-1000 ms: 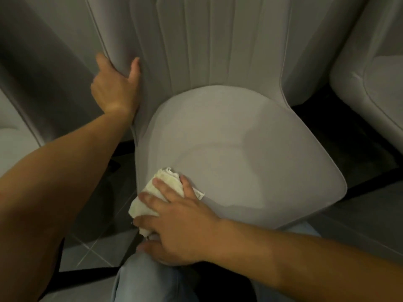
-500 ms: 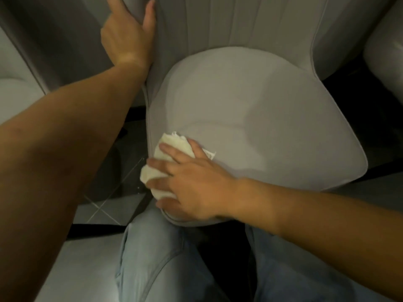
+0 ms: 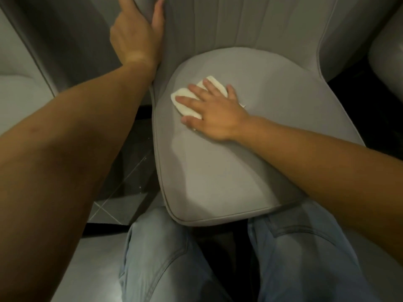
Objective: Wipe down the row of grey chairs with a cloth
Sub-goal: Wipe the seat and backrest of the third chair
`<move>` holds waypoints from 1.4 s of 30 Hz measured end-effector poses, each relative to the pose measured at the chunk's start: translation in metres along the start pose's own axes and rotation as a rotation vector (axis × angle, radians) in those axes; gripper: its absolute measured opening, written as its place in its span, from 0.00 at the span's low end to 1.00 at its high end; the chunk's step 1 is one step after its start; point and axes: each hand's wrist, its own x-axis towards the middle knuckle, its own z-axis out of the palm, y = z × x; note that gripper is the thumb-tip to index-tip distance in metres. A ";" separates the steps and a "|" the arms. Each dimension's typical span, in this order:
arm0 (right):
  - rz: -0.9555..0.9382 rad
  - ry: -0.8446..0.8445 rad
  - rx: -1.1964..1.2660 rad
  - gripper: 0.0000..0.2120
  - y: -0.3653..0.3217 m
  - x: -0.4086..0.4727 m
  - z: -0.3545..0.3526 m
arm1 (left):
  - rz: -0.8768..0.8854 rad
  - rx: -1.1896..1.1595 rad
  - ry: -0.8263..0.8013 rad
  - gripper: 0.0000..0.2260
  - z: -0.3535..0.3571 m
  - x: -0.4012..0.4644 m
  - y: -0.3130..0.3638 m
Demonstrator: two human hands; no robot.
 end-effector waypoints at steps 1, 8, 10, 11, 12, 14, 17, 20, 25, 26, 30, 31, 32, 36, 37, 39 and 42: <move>0.024 -0.001 0.015 0.27 0.002 0.003 0.001 | 0.000 -0.001 0.001 0.33 0.001 0.000 -0.001; -0.231 0.115 -0.077 0.28 -0.038 -0.101 0.035 | -0.030 -0.024 0.020 0.33 0.006 -0.003 0.001; -0.319 0.112 -0.051 0.26 -0.036 -0.124 0.042 | -0.056 -0.046 0.017 0.33 0.008 -0.003 0.003; -0.352 0.108 -0.044 0.26 -0.030 -0.123 0.042 | -0.069 -0.056 0.013 0.33 0.008 -0.002 0.003; -0.360 0.101 -0.052 0.25 -0.022 -0.114 0.039 | -0.081 -0.062 0.011 0.33 0.008 -0.002 0.003; -0.257 0.100 -0.056 0.25 -0.008 -0.083 0.029 | -0.128 -0.101 -0.005 0.34 0.007 -0.005 0.003; 0.006 0.151 0.001 0.26 0.006 -0.030 0.022 | -0.259 -0.279 -0.085 0.36 0.008 -0.022 0.002; 0.157 0.225 0.071 0.26 0.003 0.008 0.025 | -0.378 -0.440 -0.200 0.35 0.007 -0.029 -0.003; 0.321 0.474 0.265 0.21 0.016 0.047 0.010 | -0.551 -0.336 -0.301 0.26 0.001 -0.077 -0.012; 0.349 0.538 0.407 0.19 0.021 0.053 0.002 | -0.536 -0.260 -0.295 0.23 0.000 -0.088 -0.013; 0.525 0.818 1.152 0.19 0.023 0.064 -0.047 | -0.515 -0.108 -0.291 0.19 0.003 -0.092 -0.003; 0.447 0.918 1.188 0.20 0.017 0.066 -0.061 | -0.508 -0.076 -0.274 0.20 0.004 -0.092 -0.002; 0.312 1.012 1.149 0.21 0.008 0.068 -0.076 | -0.496 -0.052 -0.258 0.21 0.006 -0.094 -0.001; -0.101 1.199 0.593 0.26 -0.018 0.094 -0.122 | -0.476 -0.041 -0.228 0.24 0.010 -0.097 -0.004; -0.125 1.168 0.459 0.27 -0.024 0.102 -0.129 | -0.469 -0.036 -0.207 0.25 0.011 -0.096 -0.004; -0.167 0.972 0.200 0.29 -0.036 0.120 -0.134 | -0.457 -0.034 -0.165 0.28 0.011 -0.096 -0.004; -0.207 0.802 -0.212 0.28 -0.038 0.145 -0.121 | -0.467 -0.023 -0.159 0.30 0.011 -0.098 -0.005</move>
